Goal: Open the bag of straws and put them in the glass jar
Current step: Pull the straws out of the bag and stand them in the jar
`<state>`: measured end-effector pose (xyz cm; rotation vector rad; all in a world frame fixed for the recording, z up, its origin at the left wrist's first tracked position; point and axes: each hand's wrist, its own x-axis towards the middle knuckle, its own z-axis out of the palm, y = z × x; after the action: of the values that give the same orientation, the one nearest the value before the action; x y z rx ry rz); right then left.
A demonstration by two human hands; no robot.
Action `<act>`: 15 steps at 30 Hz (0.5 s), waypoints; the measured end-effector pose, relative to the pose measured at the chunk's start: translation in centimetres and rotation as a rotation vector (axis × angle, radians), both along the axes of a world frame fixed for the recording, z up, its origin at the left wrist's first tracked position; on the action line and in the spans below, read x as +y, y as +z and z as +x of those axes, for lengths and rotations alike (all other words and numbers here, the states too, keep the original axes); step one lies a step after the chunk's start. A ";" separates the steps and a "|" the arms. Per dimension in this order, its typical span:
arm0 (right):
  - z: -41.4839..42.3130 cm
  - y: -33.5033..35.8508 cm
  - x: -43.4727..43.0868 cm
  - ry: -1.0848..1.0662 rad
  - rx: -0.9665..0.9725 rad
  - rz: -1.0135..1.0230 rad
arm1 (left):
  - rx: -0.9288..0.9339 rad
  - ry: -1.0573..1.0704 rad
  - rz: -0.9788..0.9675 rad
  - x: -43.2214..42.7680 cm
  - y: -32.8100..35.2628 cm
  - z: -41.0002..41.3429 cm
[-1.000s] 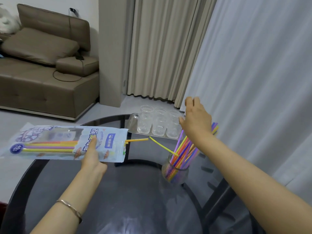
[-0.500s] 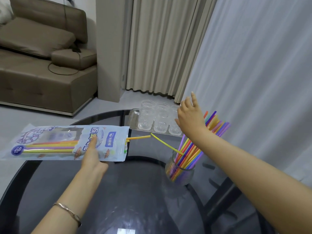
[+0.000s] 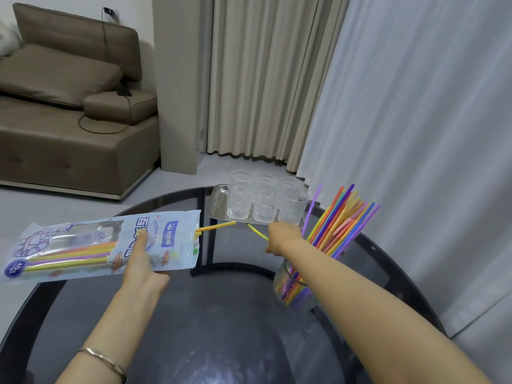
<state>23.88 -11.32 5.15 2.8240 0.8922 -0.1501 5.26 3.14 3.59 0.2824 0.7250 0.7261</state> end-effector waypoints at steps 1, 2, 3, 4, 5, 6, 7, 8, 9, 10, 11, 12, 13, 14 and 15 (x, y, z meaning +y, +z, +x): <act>-0.1 -0.1 0.2 -0.004 -0.017 -0.004 | -0.006 0.001 -0.004 0.0 0.1 -0.1; -0.1 -0.1 0.4 -0.014 -0.013 0.016 | -0.009 0.000 -0.002 0.0 0.2 -0.2; -0.1 0.1 0.5 -0.036 0.027 0.078 | -0.008 -0.003 0.003 -0.1 0.3 -0.2; -0.1 0.4 0.5 -0.069 0.102 0.194 | -0.008 -0.005 0.008 -0.1 0.4 -0.3; -0.2 1.0 0.3 -0.110 0.203 0.336 | -0.008 -0.004 0.008 -0.2 0.6 -0.4; -0.5 1.8 -0.1 -0.151 0.317 0.496 | -0.016 -0.004 0.007 -0.3 1.0 -0.4; -0.9 2.8 -0.7 -0.188 0.421 0.644 | -0.029 -0.004 0.011 -0.5 1.5 -0.5; -1.5 3.8 -1.6 -0.218 0.506 0.767 | -0.044 -0.006 0.022 -0.8 2.0 -0.7; -2.2 4.8 -2.5 -0.247 0.578 0.879 | -0.057 -0.009 0.037 -1.1 2.5 -0.8; -2.9 5.6 -3.4 -0.272 0.651 0.999 | -0.071 -0.015 0.053 -1.5 3.2 -1.0; -3.5 6.2 -4.4 -0.299 0.725 1.137 | -0.085 -0.023 0.066 -2.1 3.8 -1.2; -3.9 6.7 -5.4 -0.327 0.784 1.273 | -0.090 -0.032 0.077 -2.7 4.4 -1.4; -4.4 7.2 -6.4 -0.344 0.816 1.383 | -0.089 -0.041 0.085 -3.3 4.9 -1.6; -4.7 7.5 -7.4 -0.351 0.802 1.450 | -0.088 -0.049 0.090 -4.0 5.4 -1.7; -4.8 7.7 -8.4 -0.348 0.737 1.484 | -0.087 -0.057 0.093 -4.7 5.8 -1.9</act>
<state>19.11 -19.75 12.85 4.4462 0.7099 -0.9910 3.33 -1.55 9.35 0.3531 0.5989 0.7144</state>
